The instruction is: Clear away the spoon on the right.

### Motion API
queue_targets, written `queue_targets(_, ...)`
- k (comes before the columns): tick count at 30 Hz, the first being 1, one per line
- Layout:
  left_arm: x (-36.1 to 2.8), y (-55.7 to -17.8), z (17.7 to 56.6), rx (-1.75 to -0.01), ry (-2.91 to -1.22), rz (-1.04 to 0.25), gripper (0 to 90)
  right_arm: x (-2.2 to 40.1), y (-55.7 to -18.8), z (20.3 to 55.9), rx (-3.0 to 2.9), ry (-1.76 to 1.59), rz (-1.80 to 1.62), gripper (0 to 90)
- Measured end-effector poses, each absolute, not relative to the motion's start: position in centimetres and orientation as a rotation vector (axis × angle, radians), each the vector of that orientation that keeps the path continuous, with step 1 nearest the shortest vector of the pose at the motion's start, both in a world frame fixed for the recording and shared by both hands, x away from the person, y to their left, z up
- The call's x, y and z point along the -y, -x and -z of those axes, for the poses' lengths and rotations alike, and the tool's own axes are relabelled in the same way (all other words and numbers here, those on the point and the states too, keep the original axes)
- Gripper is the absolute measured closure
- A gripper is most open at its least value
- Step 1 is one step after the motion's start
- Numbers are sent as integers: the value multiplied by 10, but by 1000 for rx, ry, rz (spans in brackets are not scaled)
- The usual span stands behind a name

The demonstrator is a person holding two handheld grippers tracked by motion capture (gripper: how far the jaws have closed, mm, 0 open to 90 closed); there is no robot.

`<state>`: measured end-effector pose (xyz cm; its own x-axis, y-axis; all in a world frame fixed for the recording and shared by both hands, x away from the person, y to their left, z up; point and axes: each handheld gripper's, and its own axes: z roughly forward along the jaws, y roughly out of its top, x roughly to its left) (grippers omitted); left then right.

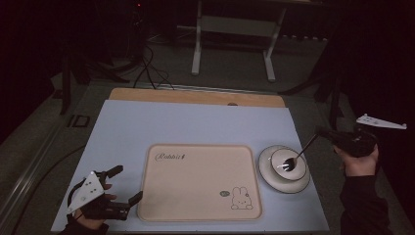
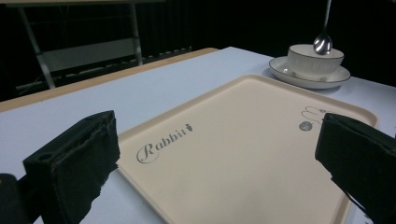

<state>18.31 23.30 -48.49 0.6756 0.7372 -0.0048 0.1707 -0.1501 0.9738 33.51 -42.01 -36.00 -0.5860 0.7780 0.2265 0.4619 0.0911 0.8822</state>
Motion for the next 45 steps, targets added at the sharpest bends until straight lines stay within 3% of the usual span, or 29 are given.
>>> queue_targets(19,-232,-184,485,-741,-1686,-578,0,382,-336,322,-2204,-1035,-1508,898)
queue_targets(45,-232,-183,485,-735,-1683,-579,0,308,-347,316,-2444,-716,-1608,898)
